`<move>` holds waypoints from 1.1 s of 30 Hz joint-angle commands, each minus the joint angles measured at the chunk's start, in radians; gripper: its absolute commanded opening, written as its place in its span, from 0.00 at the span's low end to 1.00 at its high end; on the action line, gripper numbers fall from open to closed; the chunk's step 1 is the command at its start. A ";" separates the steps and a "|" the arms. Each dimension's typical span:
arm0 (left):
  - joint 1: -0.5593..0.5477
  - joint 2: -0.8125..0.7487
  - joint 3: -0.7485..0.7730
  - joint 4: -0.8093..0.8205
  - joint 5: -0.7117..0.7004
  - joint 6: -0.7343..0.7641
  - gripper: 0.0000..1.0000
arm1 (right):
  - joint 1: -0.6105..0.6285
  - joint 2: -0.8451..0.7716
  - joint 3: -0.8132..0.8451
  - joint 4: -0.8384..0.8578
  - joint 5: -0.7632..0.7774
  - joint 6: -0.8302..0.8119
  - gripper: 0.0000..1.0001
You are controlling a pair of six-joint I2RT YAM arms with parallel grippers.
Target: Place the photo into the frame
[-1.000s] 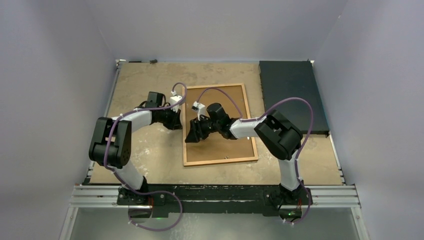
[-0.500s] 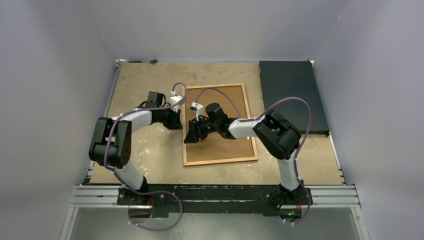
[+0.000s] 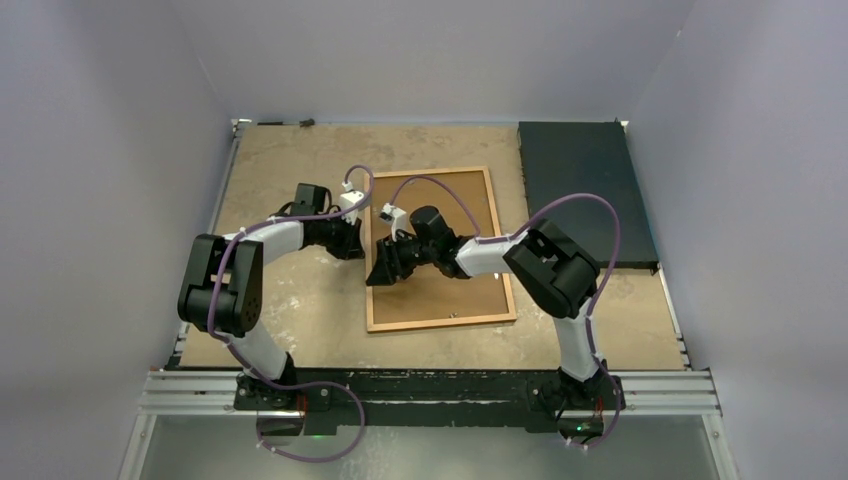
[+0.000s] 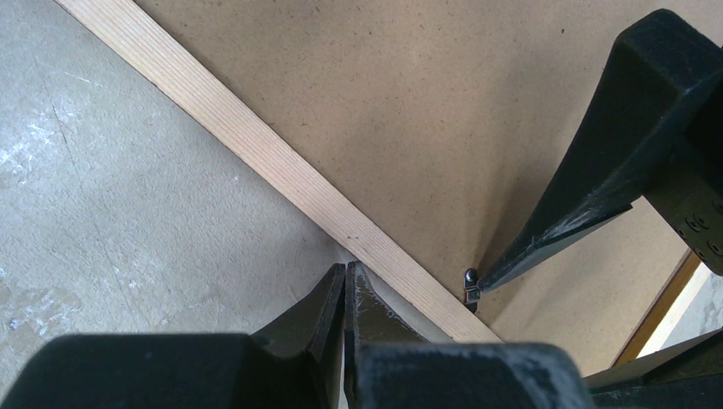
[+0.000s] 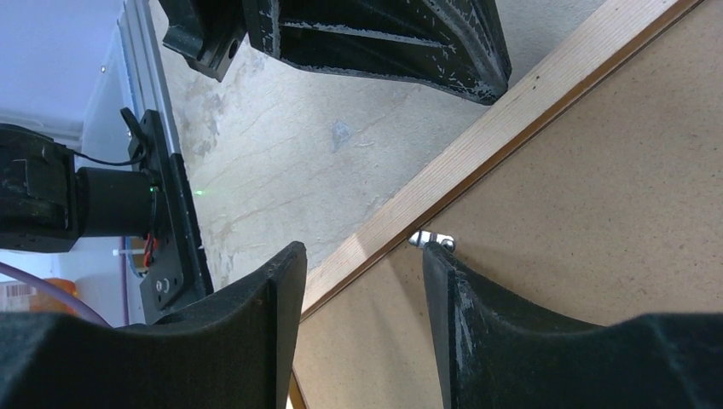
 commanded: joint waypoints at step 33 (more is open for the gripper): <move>0.055 0.114 0.285 0.037 -0.012 -0.136 0.52 | -0.194 -0.102 0.175 -0.049 0.017 -0.024 0.70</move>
